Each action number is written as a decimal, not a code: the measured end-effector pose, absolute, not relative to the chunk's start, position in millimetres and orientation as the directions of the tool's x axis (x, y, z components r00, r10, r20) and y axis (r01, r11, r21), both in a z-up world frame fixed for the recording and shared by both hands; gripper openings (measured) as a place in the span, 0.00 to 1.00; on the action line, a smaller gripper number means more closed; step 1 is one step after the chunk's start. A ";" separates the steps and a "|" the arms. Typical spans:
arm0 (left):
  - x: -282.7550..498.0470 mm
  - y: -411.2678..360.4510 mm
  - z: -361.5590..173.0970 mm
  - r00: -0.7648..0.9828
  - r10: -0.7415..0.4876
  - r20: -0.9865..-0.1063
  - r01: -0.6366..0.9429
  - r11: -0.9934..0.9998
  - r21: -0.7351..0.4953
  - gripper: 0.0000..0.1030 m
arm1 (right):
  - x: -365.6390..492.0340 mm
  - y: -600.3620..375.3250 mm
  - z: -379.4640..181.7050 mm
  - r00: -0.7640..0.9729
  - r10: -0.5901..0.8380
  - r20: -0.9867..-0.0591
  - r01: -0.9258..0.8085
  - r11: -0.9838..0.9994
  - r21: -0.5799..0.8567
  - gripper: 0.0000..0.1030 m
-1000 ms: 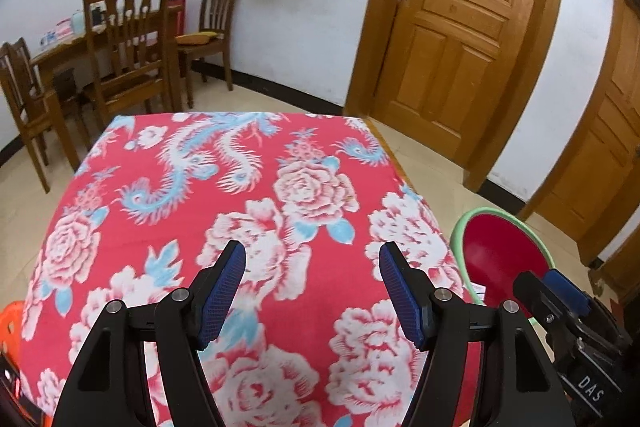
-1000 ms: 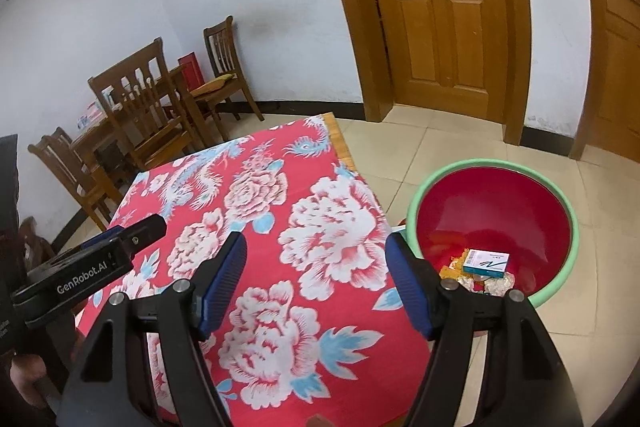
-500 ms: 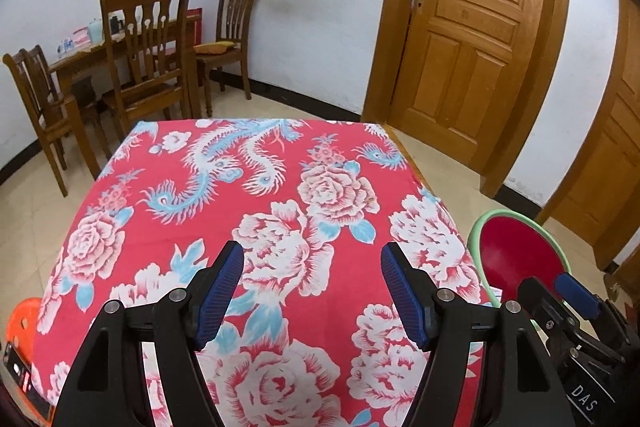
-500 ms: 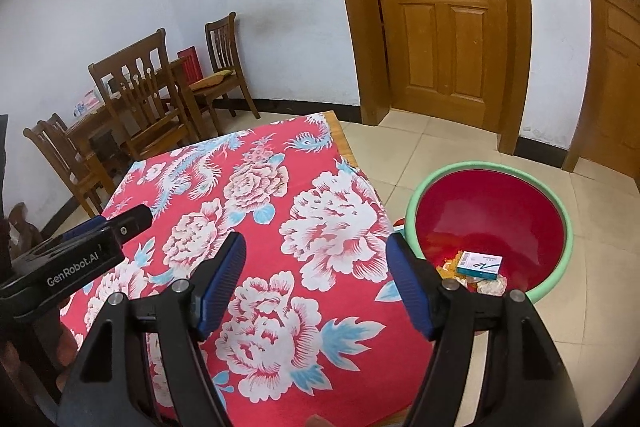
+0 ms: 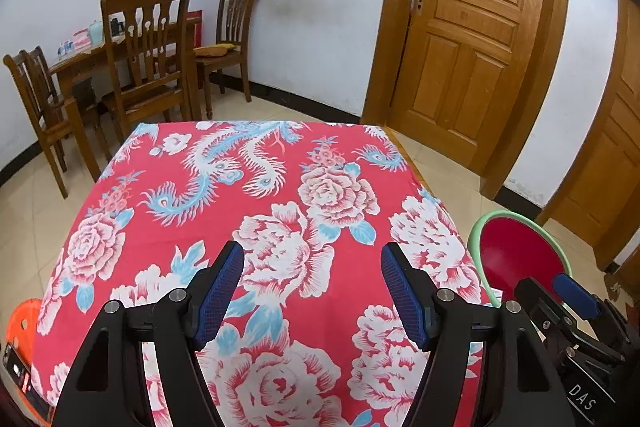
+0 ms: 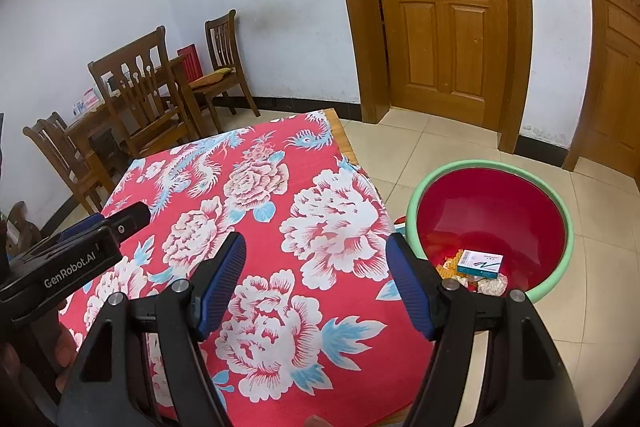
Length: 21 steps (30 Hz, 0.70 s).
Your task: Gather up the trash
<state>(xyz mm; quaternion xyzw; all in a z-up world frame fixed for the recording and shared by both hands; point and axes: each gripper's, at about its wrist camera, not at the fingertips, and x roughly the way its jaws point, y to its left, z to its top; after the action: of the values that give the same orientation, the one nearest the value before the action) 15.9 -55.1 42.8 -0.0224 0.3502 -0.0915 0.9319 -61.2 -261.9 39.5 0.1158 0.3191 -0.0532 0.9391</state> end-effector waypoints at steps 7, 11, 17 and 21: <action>16.0 -54.0 42.4 0.737 -0.187 -0.649 0.153 0.982 -0.109 0.70 | -60.9 -261.9 39.3 0.790 -0.025 -0.612 0.173 0.968 0.183 0.70; 16.0 -53.6 42.1 0.737 -0.187 -0.650 0.153 0.982 -0.109 0.70 | -60.8 -261.7 39.6 0.791 -0.027 -0.612 0.174 0.968 0.183 0.71; 16.1 -53.6 41.9 0.736 -0.187 -0.650 0.153 0.982 -0.110 0.70 | -60.6 -261.7 39.7 0.790 -0.026 -0.612 0.173 0.968 0.183 0.71; 16.4 -53.4 42.2 0.737 -0.187 -0.649 0.153 0.982 -0.109 0.70 | -60.5 -261.4 39.7 0.790 -0.026 -0.612 0.174 0.968 0.183 0.71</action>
<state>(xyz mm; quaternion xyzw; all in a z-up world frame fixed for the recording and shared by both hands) 16.4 -53.4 42.2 -0.0242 0.3509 -0.0913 0.9316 -60.5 -261.4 39.7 0.1153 0.3194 -0.0532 0.9391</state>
